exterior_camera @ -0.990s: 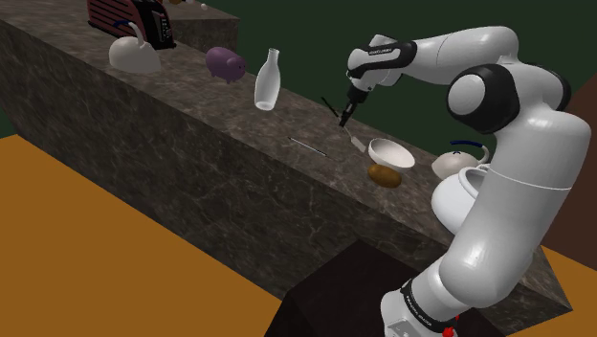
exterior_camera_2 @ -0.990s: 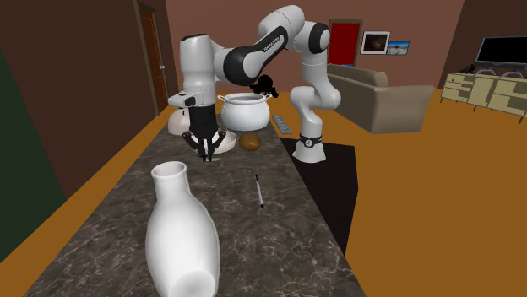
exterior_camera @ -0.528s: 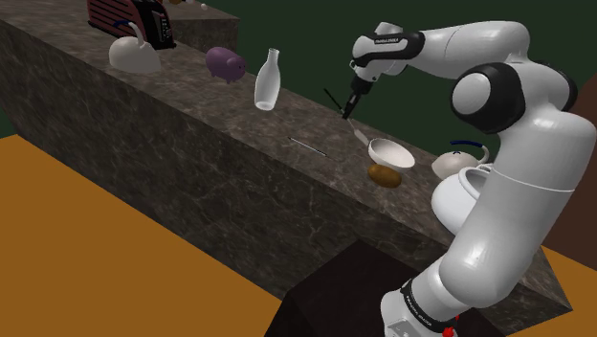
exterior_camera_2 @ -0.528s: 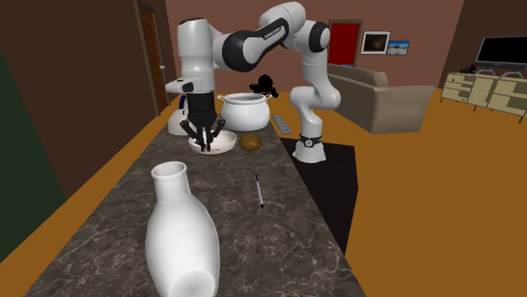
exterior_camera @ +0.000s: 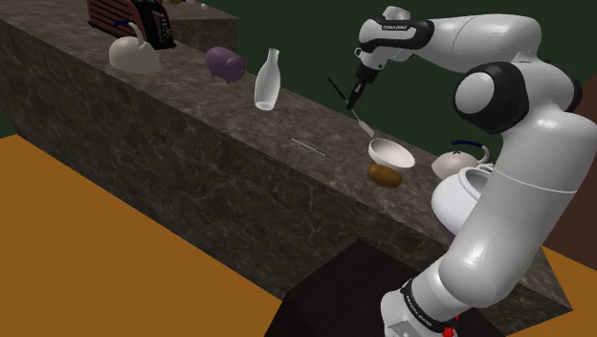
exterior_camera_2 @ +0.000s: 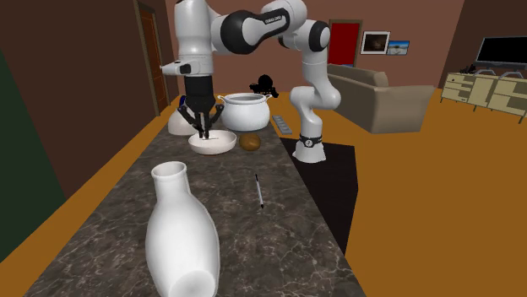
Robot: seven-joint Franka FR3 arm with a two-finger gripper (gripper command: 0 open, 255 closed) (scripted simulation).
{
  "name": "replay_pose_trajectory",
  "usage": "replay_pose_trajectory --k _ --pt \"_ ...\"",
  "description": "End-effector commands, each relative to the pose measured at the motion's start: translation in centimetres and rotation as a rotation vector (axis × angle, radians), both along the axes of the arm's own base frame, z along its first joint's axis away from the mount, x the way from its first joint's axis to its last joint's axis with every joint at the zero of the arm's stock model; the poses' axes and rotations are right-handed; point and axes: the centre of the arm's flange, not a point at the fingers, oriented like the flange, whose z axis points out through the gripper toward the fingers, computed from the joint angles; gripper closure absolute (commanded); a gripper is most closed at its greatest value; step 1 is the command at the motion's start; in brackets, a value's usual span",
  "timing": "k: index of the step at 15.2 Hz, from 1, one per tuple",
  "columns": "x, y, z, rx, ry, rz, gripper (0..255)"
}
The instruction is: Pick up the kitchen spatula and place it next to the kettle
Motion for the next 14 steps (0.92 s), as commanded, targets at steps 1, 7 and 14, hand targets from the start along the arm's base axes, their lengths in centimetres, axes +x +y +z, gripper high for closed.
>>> replay_pose_trajectory --k 1,7,14 --pt "0.0 0.1 1.0 0.000 0.000 0.000 255" --pt "0.0 0.1 4.2 0.000 0.000 0.000 255" --pt "0.0 0.1 7.9 0.000 0.000 0.000 255"
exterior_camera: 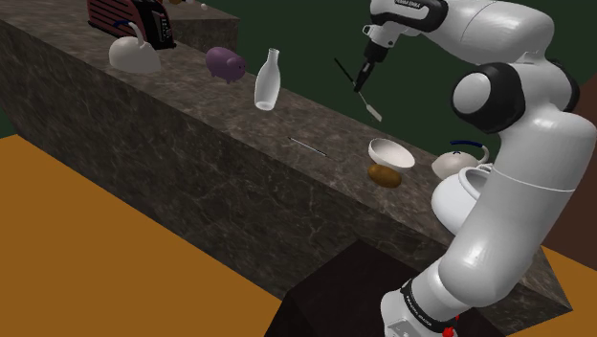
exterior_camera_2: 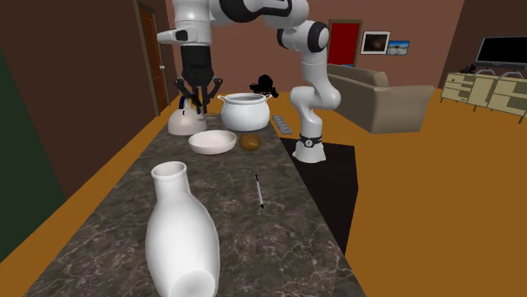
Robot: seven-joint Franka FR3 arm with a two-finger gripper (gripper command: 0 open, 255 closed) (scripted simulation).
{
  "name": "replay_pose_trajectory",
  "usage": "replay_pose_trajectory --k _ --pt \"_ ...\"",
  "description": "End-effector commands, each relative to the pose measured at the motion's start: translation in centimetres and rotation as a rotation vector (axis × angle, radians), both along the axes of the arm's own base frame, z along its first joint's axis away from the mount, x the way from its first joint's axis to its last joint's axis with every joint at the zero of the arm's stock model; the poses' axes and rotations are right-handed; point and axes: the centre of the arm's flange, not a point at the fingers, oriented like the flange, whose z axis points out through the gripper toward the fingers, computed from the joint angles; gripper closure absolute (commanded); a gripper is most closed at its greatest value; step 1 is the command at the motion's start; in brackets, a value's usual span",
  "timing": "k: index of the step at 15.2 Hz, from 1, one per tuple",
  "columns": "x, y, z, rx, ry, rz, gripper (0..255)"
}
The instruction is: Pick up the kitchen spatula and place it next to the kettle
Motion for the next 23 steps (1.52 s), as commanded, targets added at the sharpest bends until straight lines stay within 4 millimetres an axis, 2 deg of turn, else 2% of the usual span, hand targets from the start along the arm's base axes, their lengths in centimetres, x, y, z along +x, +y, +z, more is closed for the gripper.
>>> replay_pose_trajectory --k 1,4,23 --pt "0.0 -0.1 1.0 0.000 0.001 0.000 255" --pt "0.0 -0.1 2.4 0.000 0.001 0.000 255" --pt "-23.3 -9.3 2.4 0.000 0.001 0.000 255"
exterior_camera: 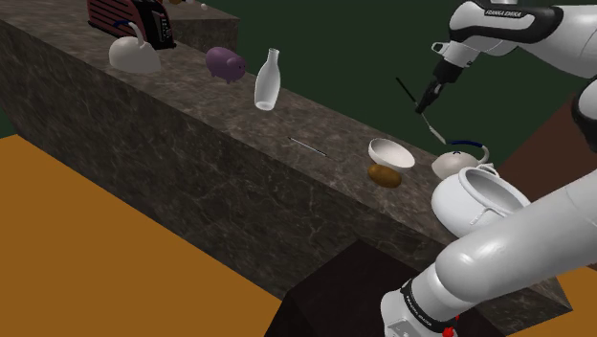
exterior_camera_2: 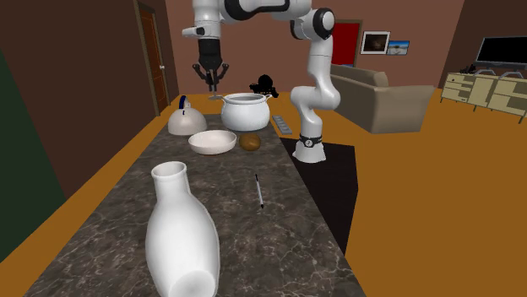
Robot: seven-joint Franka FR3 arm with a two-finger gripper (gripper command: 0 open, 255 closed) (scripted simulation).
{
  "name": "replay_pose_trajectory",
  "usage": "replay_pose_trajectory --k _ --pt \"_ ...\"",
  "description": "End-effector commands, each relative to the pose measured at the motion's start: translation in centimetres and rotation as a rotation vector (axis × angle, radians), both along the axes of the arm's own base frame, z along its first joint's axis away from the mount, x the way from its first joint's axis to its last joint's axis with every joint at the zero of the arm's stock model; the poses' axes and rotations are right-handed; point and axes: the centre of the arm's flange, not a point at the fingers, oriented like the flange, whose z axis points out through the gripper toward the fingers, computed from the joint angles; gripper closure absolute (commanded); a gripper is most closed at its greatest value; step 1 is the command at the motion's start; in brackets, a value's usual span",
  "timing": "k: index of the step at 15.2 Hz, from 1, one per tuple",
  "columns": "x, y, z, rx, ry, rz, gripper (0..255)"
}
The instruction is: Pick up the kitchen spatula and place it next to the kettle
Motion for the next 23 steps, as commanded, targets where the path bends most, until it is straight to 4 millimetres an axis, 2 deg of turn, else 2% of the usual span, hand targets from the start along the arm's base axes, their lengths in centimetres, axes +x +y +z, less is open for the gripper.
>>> replay_pose_trajectory --k 1,23 --pt "-2.6 -1.1 0.1 0.000 0.000 0.001 255" --pt "-29.6 -11.8 0.2 0.000 0.000 0.001 255"
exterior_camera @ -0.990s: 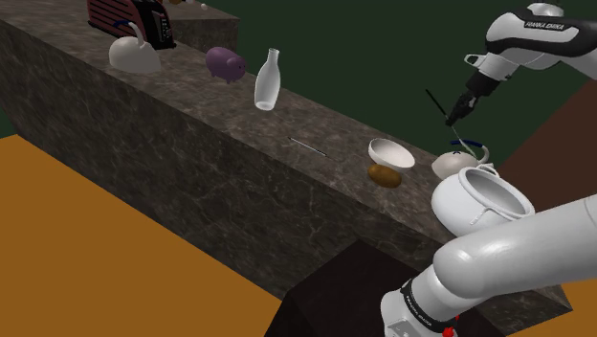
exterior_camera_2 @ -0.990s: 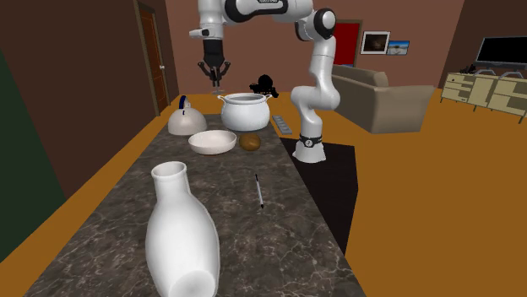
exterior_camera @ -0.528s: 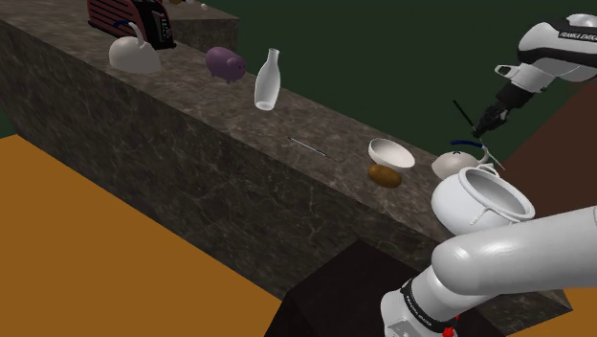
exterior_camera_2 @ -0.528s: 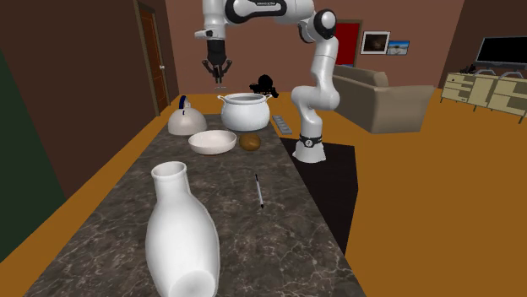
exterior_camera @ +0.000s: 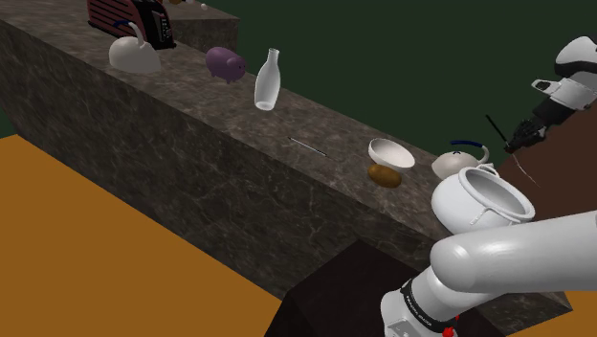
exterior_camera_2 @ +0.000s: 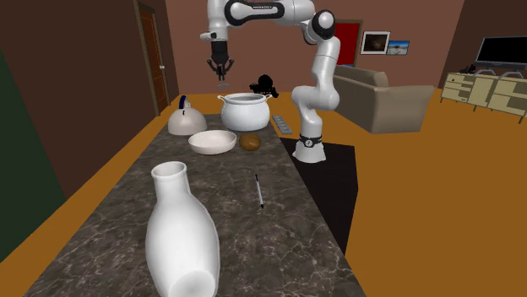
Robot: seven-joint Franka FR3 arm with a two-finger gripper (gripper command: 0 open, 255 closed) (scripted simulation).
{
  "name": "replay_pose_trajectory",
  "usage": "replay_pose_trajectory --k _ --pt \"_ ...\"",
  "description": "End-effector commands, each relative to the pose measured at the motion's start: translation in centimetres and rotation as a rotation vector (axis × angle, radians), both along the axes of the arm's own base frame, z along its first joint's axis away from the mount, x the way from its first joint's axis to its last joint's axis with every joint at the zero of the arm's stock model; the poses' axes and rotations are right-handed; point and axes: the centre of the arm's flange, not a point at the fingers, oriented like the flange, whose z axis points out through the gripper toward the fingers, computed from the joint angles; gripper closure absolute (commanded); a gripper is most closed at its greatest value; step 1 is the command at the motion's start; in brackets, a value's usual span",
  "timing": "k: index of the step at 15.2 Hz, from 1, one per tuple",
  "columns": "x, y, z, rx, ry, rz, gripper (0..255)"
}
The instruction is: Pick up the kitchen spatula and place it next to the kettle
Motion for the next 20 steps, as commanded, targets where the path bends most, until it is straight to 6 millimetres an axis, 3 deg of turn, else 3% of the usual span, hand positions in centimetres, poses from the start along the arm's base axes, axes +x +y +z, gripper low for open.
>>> replay_pose_trajectory --k 1,10,20 --pt "-2.6 -1.0 0.1 0.000 0.000 0.001 255" --pt "-13.6 -5.3 0.1 0.000 0.000 0.001 255" --pt "-13.6 -5.3 -5.1 0.000 0.000 0.001 255"
